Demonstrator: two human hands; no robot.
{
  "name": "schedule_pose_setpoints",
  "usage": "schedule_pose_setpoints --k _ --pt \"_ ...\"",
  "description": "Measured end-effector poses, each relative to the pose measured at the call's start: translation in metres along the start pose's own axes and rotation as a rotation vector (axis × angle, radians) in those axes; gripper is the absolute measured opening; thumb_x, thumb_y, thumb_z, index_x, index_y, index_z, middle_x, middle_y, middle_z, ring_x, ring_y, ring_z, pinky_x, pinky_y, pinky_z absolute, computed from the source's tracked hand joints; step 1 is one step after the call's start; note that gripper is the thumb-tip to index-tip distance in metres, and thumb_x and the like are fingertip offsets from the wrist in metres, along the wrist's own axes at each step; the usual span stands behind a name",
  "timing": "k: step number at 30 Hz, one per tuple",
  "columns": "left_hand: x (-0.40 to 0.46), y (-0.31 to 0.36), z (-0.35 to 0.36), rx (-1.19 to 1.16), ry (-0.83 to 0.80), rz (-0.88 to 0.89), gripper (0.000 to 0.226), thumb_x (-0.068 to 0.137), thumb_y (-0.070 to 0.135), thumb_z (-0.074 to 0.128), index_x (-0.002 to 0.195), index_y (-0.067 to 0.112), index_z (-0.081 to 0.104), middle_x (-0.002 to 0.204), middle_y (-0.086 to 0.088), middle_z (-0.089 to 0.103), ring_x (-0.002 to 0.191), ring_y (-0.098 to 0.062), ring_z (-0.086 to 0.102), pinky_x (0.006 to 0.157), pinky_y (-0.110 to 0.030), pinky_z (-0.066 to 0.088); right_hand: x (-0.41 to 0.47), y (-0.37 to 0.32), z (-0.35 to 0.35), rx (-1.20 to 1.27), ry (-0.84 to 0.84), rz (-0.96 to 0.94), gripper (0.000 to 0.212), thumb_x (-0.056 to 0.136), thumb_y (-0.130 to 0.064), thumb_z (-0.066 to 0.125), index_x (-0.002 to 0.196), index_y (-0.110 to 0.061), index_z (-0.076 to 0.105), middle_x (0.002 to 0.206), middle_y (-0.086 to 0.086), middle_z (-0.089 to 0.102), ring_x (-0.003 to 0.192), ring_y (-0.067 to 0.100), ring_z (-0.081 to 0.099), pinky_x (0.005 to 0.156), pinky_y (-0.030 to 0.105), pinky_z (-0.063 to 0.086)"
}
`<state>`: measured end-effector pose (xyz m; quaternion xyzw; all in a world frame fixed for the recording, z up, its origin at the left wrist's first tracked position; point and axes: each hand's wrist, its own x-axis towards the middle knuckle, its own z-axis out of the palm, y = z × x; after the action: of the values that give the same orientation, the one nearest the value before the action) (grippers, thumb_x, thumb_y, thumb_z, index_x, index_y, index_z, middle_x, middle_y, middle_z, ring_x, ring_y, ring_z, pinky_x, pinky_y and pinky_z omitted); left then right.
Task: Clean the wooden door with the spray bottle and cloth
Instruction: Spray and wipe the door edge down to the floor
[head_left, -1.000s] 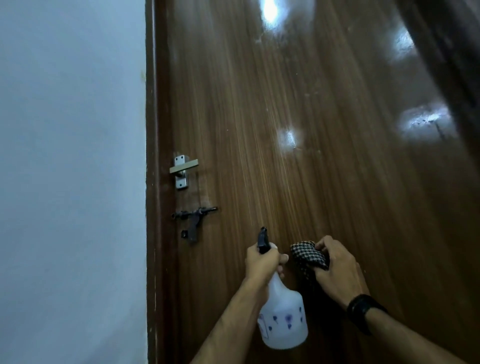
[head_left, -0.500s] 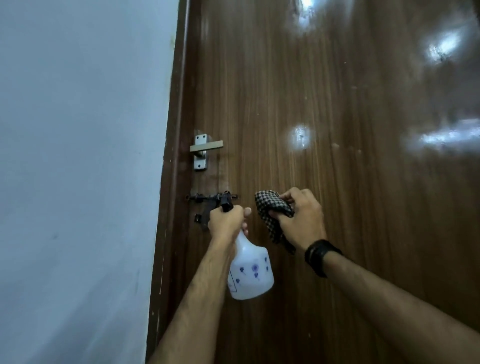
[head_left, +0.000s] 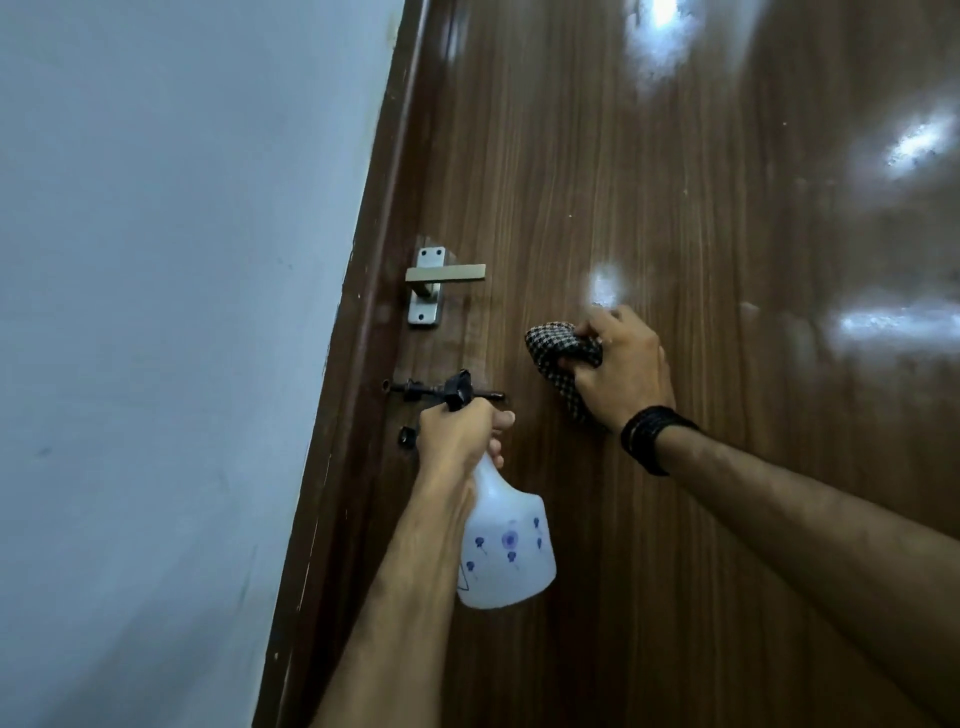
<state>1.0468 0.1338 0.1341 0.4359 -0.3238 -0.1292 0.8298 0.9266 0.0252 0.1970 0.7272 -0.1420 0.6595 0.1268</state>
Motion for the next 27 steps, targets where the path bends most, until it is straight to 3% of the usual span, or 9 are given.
schedule_pose_setpoints --k 8,12,14,17,20,23,27 --pt "0.022 0.0 -0.012 -0.025 -0.107 -0.037 0.013 0.083 -0.003 0.067 0.075 0.007 0.062 0.053 -0.001 0.055 0.038 -0.007 0.044 0.042 -0.023 0.041 0.047 -0.025 0.038 -0.153 -0.058 -0.222 0.019 0.087 -0.01 0.071 0.106 -0.013 0.07 0.106 0.004 0.06 0.096 0.022 0.058 0.079 0.037 0.051" --pt "0.031 -0.008 -0.017 -0.02 -0.171 -0.062 0.016 0.084 -0.003 0.066 0.076 0.01 0.06 0.053 0.001 0.054 0.038 -0.007 0.042 0.042 -0.024 0.04 0.047 -0.036 0.071 -0.218 -0.047 -0.302 0.017 0.089 -0.003 0.065 0.105 -0.009 0.069 0.098 0.007 0.057 0.087 0.025 0.054 0.067 0.038 0.047" --pt "0.034 -0.013 -0.019 -0.027 -0.155 -0.072 0.014 0.084 -0.003 0.066 0.079 0.008 0.06 0.052 0.002 0.052 0.038 -0.007 0.041 0.041 -0.023 0.039 0.044 -0.042 0.082 -0.177 -0.022 -0.278 0.018 0.091 -0.007 0.067 0.108 -0.011 0.071 0.099 0.006 0.058 0.086 0.023 0.054 0.07 0.036 0.049" --pt "0.039 -0.017 -0.027 -0.067 -0.073 -0.045 0.011 0.083 -0.002 0.066 0.093 0.001 0.065 0.056 -0.001 0.056 0.037 -0.008 0.043 0.041 -0.023 0.039 0.03 -0.051 0.099 -0.162 -0.144 -0.421 0.023 0.094 -0.011 0.066 0.116 -0.015 0.072 0.102 0.003 0.06 0.092 0.021 0.055 0.079 0.037 0.052" --pt "0.044 -0.014 -0.041 -0.1 -0.039 -0.024 0.008 0.084 -0.002 0.066 0.091 0.002 0.067 0.06 -0.003 0.059 0.038 -0.008 0.043 0.041 -0.024 0.04 0.042 -0.073 0.109 -0.153 -0.237 -0.534 0.026 0.095 -0.009 0.064 0.117 -0.018 0.073 0.099 -0.001 0.059 0.094 0.019 0.056 0.08 0.032 0.047" --pt "0.046 -0.007 -0.048 -0.112 -0.024 0.012 0.006 0.085 0.001 0.068 0.09 0.004 0.068 0.063 -0.003 0.061 0.038 -0.008 0.043 0.041 -0.023 0.041 0.06 -0.097 0.123 -0.235 -0.337 -0.621 0.028 0.098 -0.012 0.058 0.122 -0.018 0.071 0.113 0.002 0.063 0.106 0.023 0.06 0.076 0.028 0.04" --pt "0.046 -0.004 -0.051 -0.115 -0.022 0.038 0.009 0.085 0.0 0.069 0.084 0.008 0.064 0.062 -0.003 0.061 0.037 -0.008 0.044 0.041 -0.024 0.041 0.059 -0.094 0.127 -0.286 -0.343 -0.651 0.034 0.1 -0.015 0.056 0.131 -0.025 0.065 0.116 0.001 0.058 0.111 0.021 0.054 0.074 0.029 0.035"
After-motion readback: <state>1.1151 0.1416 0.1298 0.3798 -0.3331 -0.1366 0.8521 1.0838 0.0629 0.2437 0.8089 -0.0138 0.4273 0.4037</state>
